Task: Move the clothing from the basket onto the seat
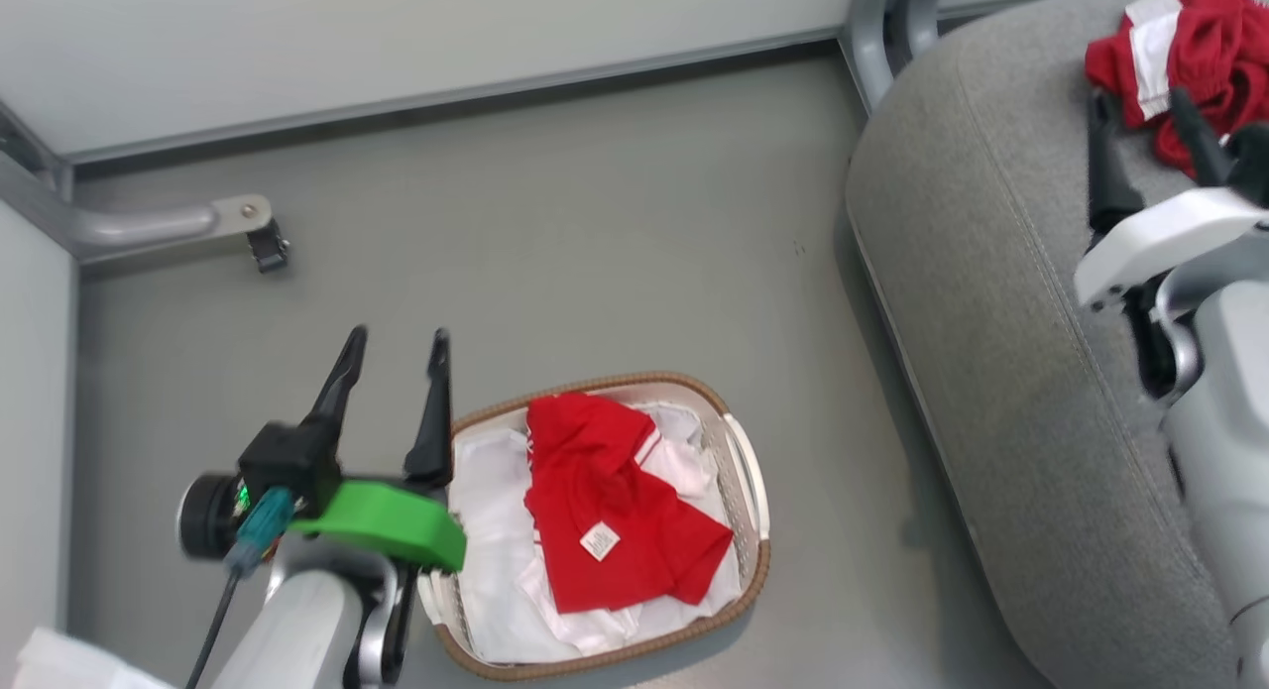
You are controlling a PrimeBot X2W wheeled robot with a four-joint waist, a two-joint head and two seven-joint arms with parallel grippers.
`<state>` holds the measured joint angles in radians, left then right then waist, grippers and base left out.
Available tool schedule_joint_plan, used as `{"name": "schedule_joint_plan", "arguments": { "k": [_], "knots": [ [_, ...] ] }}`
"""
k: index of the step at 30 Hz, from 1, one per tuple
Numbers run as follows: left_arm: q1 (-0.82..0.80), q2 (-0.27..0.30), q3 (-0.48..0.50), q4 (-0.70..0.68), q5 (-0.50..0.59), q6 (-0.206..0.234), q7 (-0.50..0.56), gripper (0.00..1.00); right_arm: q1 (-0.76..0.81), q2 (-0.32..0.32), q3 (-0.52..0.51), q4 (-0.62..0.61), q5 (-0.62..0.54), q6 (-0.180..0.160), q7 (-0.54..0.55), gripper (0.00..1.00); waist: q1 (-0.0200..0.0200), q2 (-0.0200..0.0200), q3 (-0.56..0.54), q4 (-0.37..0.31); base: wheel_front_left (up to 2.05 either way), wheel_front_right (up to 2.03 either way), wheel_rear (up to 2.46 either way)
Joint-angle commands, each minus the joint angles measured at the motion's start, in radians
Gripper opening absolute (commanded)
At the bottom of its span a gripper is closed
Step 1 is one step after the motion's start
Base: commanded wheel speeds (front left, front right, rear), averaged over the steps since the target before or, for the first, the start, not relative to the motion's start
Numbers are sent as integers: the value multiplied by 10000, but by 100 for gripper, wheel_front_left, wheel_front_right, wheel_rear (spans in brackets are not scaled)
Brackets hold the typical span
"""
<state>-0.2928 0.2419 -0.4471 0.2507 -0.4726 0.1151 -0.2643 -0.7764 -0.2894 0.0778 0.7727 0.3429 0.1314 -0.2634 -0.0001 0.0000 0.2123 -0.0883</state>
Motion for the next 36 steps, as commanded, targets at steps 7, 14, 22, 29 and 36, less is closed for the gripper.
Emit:
{"name": "schedule_joint_plan", "arguments": {
  "k": [7, 14, 22, 29, 36],
  "knots": [
    [1917, -363, 1511, -376, 215, -84, -2, 100, 2447, 1122, -471, -1920, -763, -12, -19, 100, 1, 0, -1220, 817, 0, 0, 0],
    [3218, -839, 2340, -528, 513, -382, -1, 100, 5062, 2242, -726, -4049, -1476, -14, -18, 100, 1, 0, -1480, 1012, 0, 0, 0],
    [3796, -1193, 2873, -417, 947, -691, -3, 100, 6803, 2365, -66, -4954, -1575, -14, -19, 100, 1, 0, -1862, 972, 0, 0, 0],
    [3968, -1444, 3267, -295, 1283, -942, -1, 100, 7294, 2373, 233, -4975, -1303, -14, -18, 100, 1, 0, -2001, 913, 0, 0, 0],
    [3948, -1611, 3424, -76, 1481, -1222, -1, 100, 7259, 2372, 425, -4862, -1210, -14, -19, 100, 1, 0, -2088, 873, 0, 0, 0]
  ]
}}
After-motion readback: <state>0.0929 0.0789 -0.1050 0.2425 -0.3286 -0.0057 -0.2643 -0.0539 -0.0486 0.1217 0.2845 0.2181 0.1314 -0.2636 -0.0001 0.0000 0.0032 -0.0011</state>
